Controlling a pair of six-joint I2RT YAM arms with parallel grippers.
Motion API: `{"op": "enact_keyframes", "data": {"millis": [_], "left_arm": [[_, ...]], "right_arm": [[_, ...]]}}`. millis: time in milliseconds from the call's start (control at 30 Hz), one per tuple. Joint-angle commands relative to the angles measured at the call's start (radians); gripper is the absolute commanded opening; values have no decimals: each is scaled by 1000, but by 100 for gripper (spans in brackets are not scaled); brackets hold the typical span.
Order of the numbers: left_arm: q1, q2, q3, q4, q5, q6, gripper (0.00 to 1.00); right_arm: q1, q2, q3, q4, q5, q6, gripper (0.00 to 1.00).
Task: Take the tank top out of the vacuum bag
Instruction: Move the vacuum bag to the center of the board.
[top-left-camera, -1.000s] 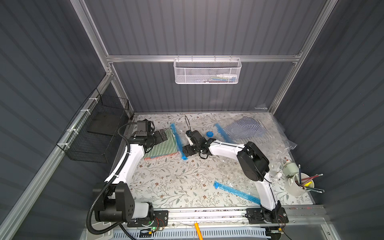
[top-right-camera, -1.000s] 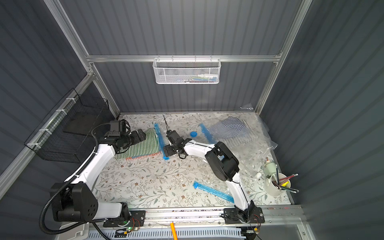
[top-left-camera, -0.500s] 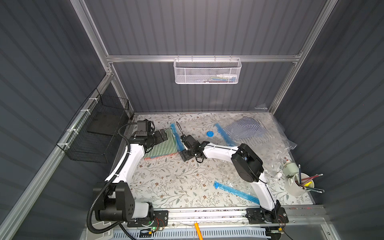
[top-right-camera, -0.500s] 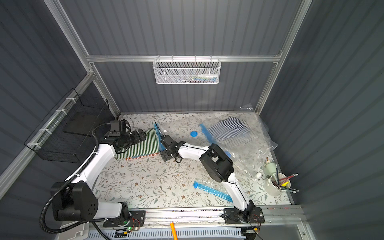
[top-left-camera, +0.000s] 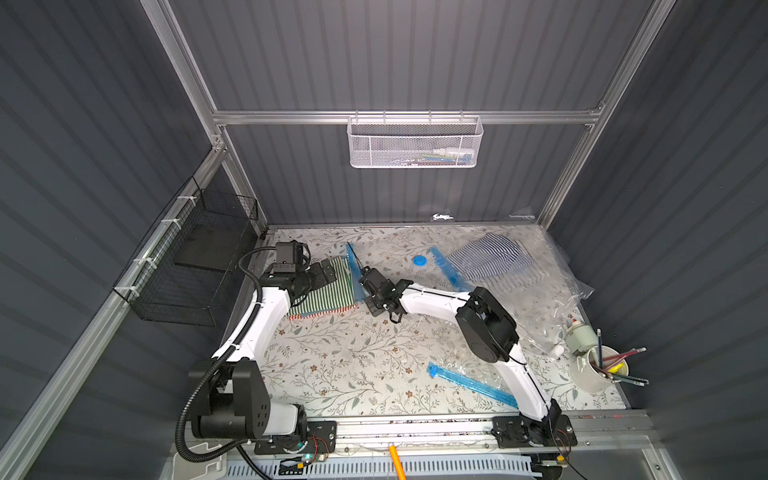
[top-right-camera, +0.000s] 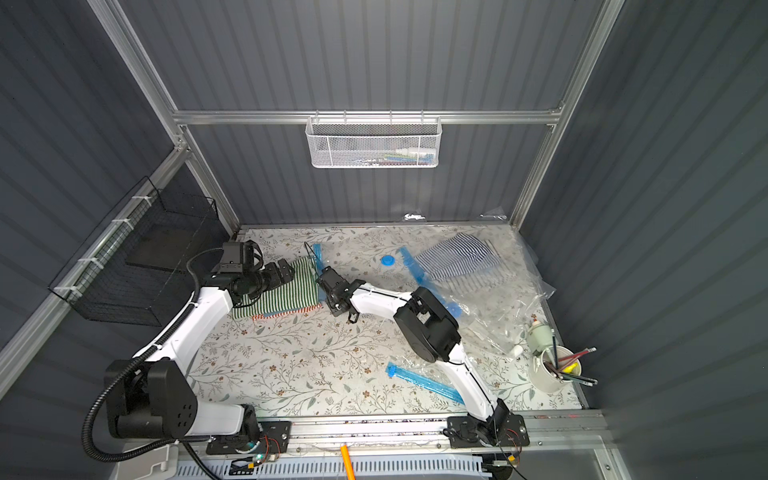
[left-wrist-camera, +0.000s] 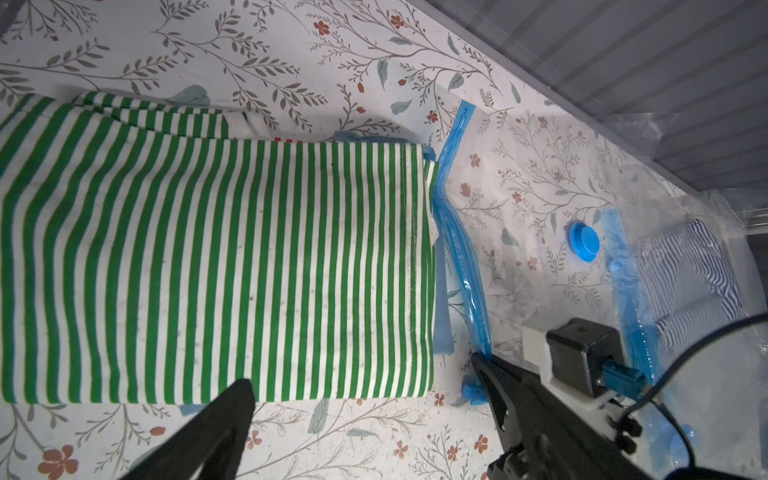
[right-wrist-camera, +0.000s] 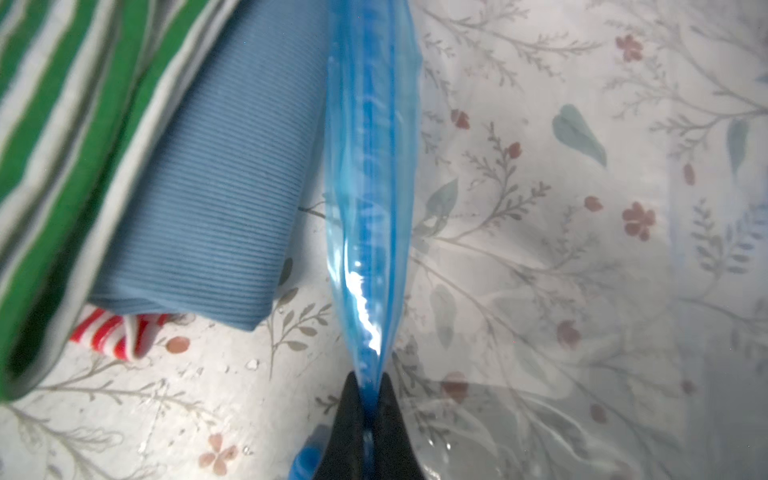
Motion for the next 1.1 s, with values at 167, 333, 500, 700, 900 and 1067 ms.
{"op": "enact_keyframes", "data": {"millis": [167,333,500,700,900,1067], "left_arm": [[0,18,-25,26,64,-12,100],[0,31,-26,49,93,-18,100],[-1,35,-35,67,116,-20,100],[-2,25,-43,78,116,-20,100],[-8,24,-44,90,133,-25,100],[-16,25,-54,106,134,-31,100]], "right_arm": [[-87,-110,-34,-52,5,11,0],[-148,-181,21,-73,212,-129,0],[-212,-197,-11,49,531,-427,0],[-256,-279,-261,642,721,-995,0],[-304,-220,-363,1494,797,-1743,0],[-336,-268,-460,1592,804,-1779,0]]}}
